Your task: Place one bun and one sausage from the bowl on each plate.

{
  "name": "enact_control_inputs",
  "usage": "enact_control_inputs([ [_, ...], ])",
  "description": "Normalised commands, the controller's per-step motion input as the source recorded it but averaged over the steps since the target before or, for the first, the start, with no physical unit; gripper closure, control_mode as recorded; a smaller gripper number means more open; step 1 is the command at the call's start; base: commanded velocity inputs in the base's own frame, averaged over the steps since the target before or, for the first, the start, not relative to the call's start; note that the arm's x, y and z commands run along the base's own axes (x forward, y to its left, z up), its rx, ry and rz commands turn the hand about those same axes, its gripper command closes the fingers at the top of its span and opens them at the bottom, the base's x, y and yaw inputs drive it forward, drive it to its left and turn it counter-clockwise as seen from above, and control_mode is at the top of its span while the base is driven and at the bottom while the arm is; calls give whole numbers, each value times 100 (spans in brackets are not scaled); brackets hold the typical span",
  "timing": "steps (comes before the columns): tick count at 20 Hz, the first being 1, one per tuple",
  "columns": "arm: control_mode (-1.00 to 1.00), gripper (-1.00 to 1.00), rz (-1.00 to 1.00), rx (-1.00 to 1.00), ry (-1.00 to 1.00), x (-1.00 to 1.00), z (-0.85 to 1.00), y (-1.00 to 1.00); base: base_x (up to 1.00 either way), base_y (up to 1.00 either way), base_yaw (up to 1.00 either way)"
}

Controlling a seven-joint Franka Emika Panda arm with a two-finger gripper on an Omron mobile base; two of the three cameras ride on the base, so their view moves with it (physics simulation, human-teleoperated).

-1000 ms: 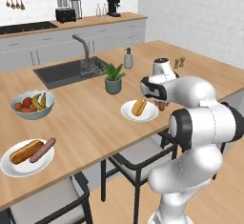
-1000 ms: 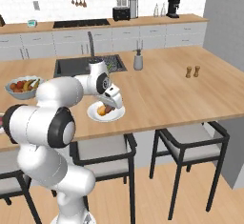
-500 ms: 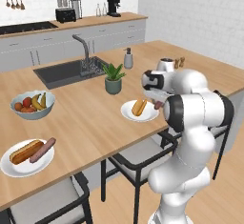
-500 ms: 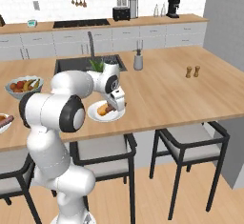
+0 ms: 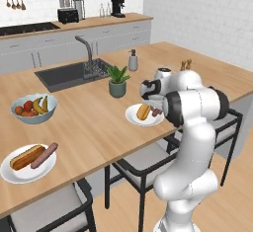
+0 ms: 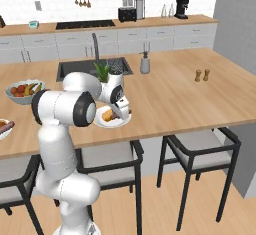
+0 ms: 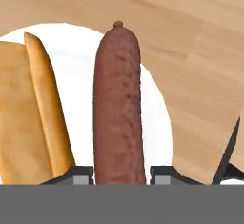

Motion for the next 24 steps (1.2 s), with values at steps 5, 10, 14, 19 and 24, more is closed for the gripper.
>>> enact_control_inputs([
  [5,-100,-100,-2,0,-2,48,-36,3,0,0,0],
  [10,-100,-100,-1,0,-3,30,-3,-1,0,0,0],
  [14,-100,-100,-1,0,-33,-95,64,-16,0,0,0],
  [19,-100,-100,0,0,-61,-100,88,0,0,0,0],
  [24,-100,-100,2,-2,-71,-100,100,0,0,0,0],
])
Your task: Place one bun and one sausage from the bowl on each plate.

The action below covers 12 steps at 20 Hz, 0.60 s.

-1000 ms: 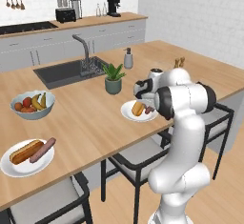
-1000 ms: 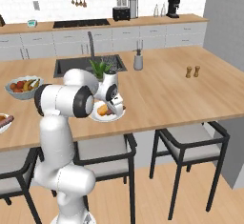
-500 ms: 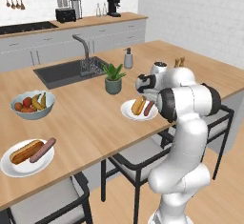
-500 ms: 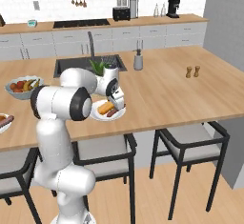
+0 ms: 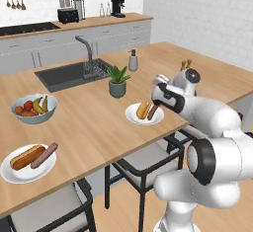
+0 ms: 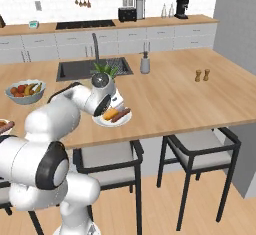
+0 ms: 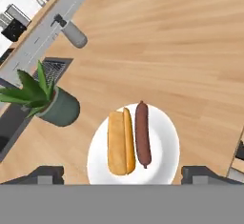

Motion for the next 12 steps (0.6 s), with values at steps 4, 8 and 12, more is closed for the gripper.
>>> enact_control_inputs([
  [4,-100,-100,4,-7,-70,-100,100,15,0,0,0],
  [8,-100,-100,10,-9,-66,-100,100,21,0,0,0],
  [12,-100,-100,11,-9,-57,-100,100,21,0,0,0],
])
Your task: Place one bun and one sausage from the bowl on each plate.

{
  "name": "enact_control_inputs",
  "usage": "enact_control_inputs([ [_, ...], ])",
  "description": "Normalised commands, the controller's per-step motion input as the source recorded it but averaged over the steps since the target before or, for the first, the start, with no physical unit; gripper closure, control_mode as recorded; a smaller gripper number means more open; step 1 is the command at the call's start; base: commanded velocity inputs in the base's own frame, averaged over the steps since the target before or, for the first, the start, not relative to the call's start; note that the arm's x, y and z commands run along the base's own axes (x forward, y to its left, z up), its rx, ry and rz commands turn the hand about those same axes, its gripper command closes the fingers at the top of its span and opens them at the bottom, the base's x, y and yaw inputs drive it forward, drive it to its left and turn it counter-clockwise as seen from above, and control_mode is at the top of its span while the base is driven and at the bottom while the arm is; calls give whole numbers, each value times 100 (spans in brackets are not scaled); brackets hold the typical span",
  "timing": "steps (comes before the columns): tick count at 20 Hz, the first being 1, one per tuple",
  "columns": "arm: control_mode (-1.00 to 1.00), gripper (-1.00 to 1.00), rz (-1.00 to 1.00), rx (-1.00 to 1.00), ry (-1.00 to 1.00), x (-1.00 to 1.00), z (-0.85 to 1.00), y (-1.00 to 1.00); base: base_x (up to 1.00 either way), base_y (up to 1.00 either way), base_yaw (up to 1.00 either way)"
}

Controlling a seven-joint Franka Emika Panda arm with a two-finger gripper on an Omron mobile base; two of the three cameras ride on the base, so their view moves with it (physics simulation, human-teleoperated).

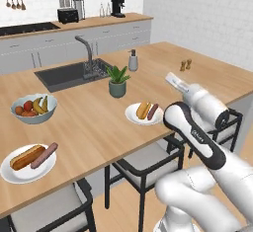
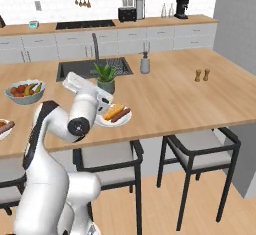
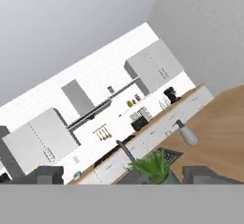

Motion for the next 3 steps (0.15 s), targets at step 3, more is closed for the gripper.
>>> enact_control_inputs([
  [3,-100,-100,9,-6,-49,-100,100,23,0,0,0],
])
